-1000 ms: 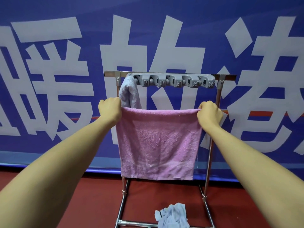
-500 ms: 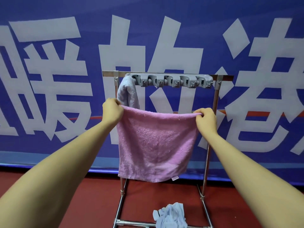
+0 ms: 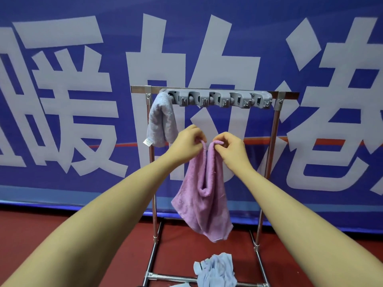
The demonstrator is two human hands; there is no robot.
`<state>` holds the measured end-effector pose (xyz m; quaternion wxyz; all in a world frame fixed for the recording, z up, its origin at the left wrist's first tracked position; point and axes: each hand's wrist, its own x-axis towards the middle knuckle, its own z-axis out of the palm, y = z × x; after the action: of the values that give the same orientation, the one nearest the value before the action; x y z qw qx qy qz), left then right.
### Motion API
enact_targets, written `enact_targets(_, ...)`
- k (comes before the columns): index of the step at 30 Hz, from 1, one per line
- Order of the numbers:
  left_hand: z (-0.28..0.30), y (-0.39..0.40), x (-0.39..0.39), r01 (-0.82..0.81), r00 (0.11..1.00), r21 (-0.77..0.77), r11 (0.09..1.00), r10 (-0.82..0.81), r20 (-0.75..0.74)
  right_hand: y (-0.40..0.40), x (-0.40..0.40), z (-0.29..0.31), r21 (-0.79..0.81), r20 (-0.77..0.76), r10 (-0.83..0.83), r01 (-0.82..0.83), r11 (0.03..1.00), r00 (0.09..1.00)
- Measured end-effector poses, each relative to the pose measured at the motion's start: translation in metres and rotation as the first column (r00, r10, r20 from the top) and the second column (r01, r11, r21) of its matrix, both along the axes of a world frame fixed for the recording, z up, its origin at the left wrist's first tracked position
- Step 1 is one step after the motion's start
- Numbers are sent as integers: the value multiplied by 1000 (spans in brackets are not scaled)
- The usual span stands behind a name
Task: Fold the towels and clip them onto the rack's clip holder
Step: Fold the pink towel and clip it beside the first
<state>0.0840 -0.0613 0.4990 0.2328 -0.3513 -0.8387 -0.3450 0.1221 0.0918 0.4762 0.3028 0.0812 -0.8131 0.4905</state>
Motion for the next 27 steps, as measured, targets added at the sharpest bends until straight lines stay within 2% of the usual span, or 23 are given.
enact_targets(6, -6, 11, 2, 60, 997, 74, 995, -63, 43, 3, 2, 1, -70, 26, 56, -54, 996, 998)
enact_targets(10, -7, 14, 4, 100, 976, 180, 979, -131, 172, 5, 4, 1, -16, 9, 69, -69, 997, 998)
enact_targets(13, -7, 16, 6, 124, 964, 211, 970, -168, 204, 4, 4, 2, -102, 80, 142, -134, 986, 987)
enact_targets(20, -11, 6, 7, 170, 969, 107, 980, -186, 164, 2, 5, -1, -76, 183, 191, -180, 981, 964)
enact_targets(24, -13, 3, 8, 157, 979, 31, 987, -160, 128, 1, 4, -5, -27, 207, 184, -182, 983, 961)
enact_targets(27, -16, -1, 9, 137, 984, 29, 990, -139, 110, -1, 5, -6, 31, 202, 142, -152, 988, 969)
